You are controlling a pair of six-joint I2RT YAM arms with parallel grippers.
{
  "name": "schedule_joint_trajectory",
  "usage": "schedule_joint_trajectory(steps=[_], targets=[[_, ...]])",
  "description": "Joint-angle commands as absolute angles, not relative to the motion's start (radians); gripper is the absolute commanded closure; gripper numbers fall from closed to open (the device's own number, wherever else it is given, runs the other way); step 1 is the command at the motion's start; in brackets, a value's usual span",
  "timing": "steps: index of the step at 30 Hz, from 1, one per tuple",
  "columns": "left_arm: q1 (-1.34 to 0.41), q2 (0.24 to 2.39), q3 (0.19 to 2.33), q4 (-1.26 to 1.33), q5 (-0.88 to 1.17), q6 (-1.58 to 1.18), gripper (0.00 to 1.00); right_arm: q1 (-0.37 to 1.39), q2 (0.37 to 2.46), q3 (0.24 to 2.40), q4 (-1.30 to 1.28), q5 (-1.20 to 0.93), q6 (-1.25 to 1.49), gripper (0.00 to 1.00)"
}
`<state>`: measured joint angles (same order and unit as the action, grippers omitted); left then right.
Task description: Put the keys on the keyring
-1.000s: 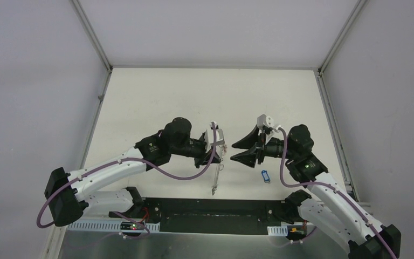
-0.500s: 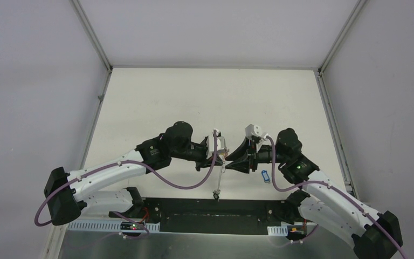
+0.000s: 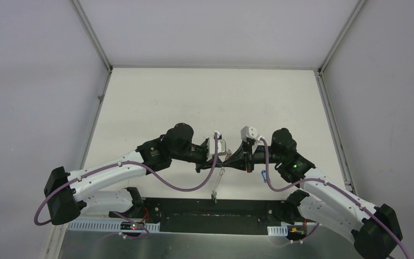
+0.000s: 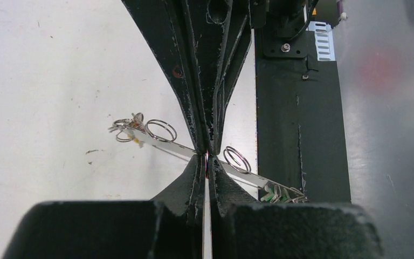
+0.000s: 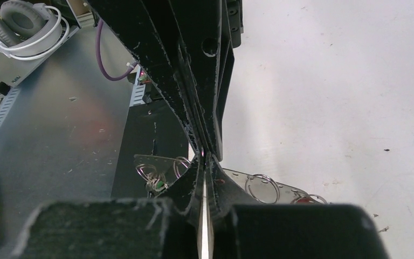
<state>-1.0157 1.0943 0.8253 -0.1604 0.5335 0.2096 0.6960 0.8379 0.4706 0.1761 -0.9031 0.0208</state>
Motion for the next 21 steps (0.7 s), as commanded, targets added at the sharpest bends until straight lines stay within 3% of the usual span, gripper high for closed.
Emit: schedule_joint_trajectory(steps=[1, 5, 8, 21], targets=[[-1.029, 1.059, 0.832, -0.067, 0.541, 0.236, 1.00, 0.707, 0.822, 0.463, 0.173, -0.874, -0.033, 1.00], [-1.029, 1.048, 0.820, -0.067, 0.530, 0.235, 1.00, 0.707, 0.784, 0.452, 0.159, -0.851, -0.046, 1.00], [-1.029, 1.038, 0.806, -0.067, 0.523, 0.230, 0.83, 0.706, 0.758, 0.447, 0.160, -0.837, -0.046, 1.00], [-1.030, 0.916, 0.670, -0.013, 0.388, 0.155, 0.67, 0.707, 0.739, 0.413, 0.198, -0.802, -0.039, 1.00]])
